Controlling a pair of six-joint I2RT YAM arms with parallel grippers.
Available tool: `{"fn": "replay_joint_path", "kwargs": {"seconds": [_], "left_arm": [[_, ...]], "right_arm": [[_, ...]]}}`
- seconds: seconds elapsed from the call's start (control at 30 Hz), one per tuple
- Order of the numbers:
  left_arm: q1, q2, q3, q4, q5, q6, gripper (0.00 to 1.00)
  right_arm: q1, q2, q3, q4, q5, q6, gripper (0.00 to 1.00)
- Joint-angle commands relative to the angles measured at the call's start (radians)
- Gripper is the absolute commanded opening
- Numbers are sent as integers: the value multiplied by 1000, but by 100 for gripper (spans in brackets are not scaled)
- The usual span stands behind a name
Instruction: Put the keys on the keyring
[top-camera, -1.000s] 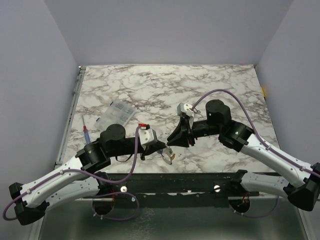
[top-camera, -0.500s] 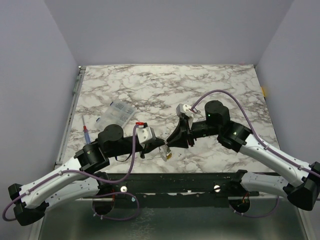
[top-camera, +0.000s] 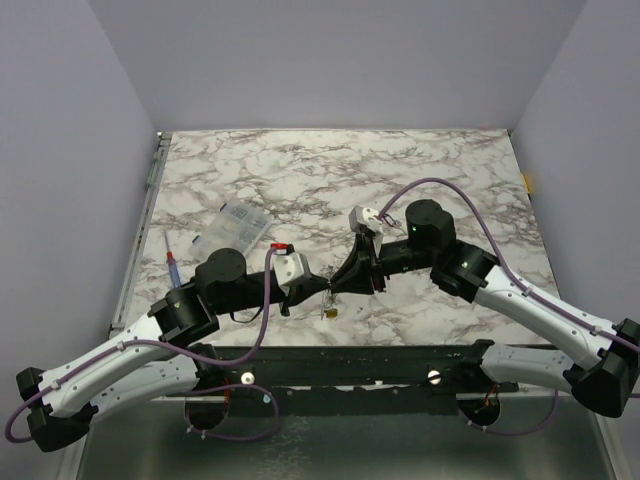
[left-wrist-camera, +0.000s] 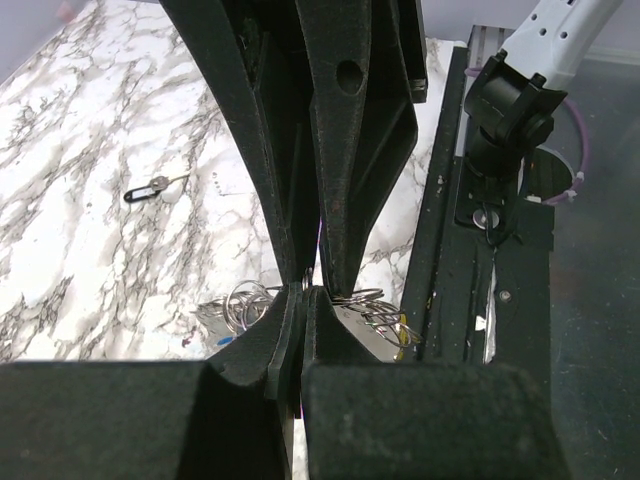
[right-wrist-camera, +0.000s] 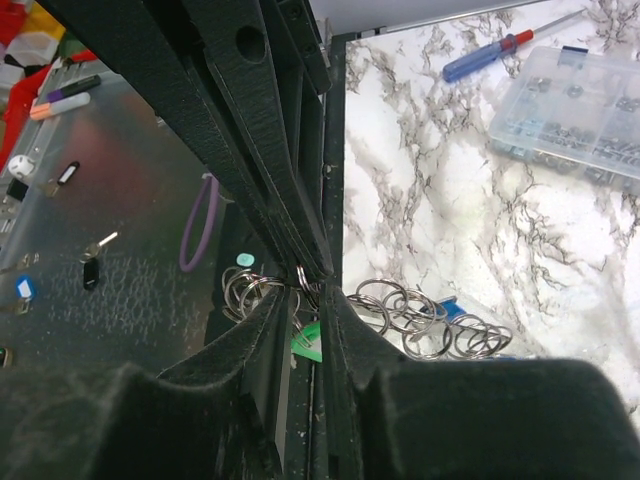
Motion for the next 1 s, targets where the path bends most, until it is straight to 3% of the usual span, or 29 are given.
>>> {"fn": "replay_joint_path", "kwargs": {"seconds": [0.0,0.13,0.37,0.57,0.97], "left_arm": [[-1,3,5,111,14,-25,0],[0,23,5,124,51,-28,0],[-1,35,-3,125,59,-29,0],[-1,5,-17,116,13,-35,35],[0,-37,25,37,-12,-45,56]], "right_arm": [[7,14,5,44,-8,2,20],[8,22,3,38,7,-3,1],[12,6,-9,14,36,-68,1],[12,-42,-33,34,79,-87,1],[12,-79,-35,38,125,-95,1]]}}
